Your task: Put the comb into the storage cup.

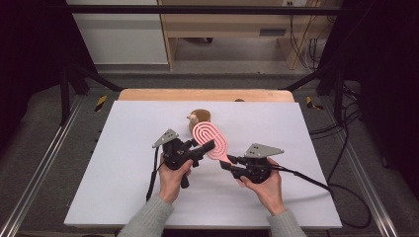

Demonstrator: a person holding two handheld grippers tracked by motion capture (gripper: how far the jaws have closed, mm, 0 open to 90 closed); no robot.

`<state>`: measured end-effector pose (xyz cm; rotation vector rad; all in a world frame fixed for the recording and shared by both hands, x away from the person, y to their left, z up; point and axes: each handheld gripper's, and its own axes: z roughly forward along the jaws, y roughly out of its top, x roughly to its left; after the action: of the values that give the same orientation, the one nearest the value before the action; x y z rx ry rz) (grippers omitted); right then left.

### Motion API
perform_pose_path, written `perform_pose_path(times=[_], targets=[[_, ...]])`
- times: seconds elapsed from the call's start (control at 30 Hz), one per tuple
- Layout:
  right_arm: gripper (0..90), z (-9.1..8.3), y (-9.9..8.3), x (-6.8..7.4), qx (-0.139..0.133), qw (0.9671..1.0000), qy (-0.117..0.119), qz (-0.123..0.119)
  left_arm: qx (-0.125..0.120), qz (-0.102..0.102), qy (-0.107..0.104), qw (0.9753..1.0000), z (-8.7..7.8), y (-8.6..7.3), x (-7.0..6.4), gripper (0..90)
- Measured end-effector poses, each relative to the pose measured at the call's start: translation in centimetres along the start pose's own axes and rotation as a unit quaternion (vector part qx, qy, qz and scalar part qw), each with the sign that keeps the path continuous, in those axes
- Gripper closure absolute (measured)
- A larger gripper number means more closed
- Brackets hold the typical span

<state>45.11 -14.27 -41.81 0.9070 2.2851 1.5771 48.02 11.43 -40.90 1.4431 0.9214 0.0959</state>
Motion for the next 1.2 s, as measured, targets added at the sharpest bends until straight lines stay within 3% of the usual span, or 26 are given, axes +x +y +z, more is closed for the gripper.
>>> perform_pose_path(times=[0.57, 0.77, 1.2], targets=[[69.2, 0.2, -0.1, 0.0, -0.004, 0.9999, -0.005, -0.009, -0.006, -0.018, 0.003, 0.9998, 0.0, -0.1, -0.4, 51.0], [69.4, 0.4, -0.3, 0.0, 0.0, 0.9999, -0.001, -0.013, -0.013, -0.02, -0.008, 0.9997, -0.1, -0.1, -0.7, 58.0], [70.8, 0.4, -0.3, 0.0, 0.002, 1.0, 0.004, -0.008, -0.024, -0.022, -0.028, 0.9991, -0.2, -0.2, -1.1, 63.1]])
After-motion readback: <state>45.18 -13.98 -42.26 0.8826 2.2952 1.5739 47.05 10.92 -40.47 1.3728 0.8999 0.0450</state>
